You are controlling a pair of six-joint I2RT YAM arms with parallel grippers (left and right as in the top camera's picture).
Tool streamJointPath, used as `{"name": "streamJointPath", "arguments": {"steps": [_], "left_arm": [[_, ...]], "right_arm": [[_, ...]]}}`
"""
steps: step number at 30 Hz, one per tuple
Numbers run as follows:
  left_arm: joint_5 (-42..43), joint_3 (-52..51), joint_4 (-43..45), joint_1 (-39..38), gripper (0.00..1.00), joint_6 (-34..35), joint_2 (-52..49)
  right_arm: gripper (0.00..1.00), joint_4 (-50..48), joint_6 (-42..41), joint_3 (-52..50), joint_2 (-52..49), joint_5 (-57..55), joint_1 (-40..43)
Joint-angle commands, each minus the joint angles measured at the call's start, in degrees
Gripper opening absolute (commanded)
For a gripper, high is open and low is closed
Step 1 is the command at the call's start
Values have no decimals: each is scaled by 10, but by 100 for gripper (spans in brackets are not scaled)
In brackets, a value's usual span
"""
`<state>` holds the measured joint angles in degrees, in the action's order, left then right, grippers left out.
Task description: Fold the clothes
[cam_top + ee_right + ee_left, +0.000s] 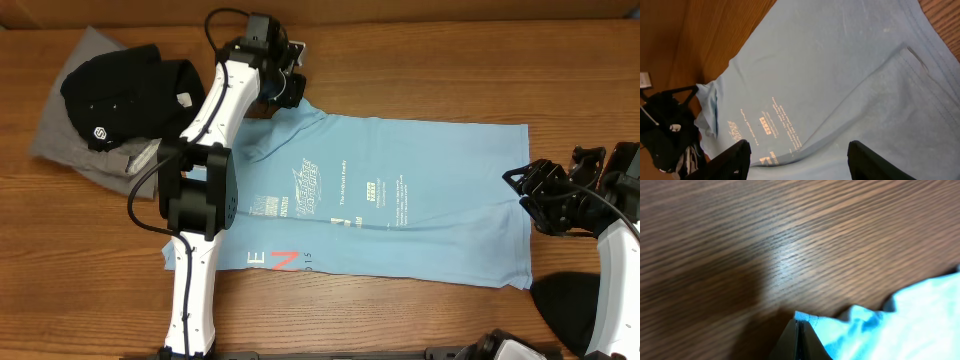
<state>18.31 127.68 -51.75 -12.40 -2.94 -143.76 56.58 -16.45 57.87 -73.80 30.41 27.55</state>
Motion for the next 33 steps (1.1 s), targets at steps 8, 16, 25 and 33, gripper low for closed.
{"name": "streamJointPath", "arguments": {"steps": [8, 16, 25, 33], "left_arm": [[33, 60, -147, -20, 4, 8, 14], [63, 60, -226, -67, 4, 3, 14], [-23, 60, -284, -119, 29, 23, 14], [-50, 73, -316, -101, 18, 26, 14]], "right_arm": [[66, -5, 4, 14, 5, -4, -2], [66, -7, 4, 14, 5, -4, -2], [66, -7, 4, 14, 5, -15, -2], [66, -7, 4, 14, 5, -15, -2]]}}
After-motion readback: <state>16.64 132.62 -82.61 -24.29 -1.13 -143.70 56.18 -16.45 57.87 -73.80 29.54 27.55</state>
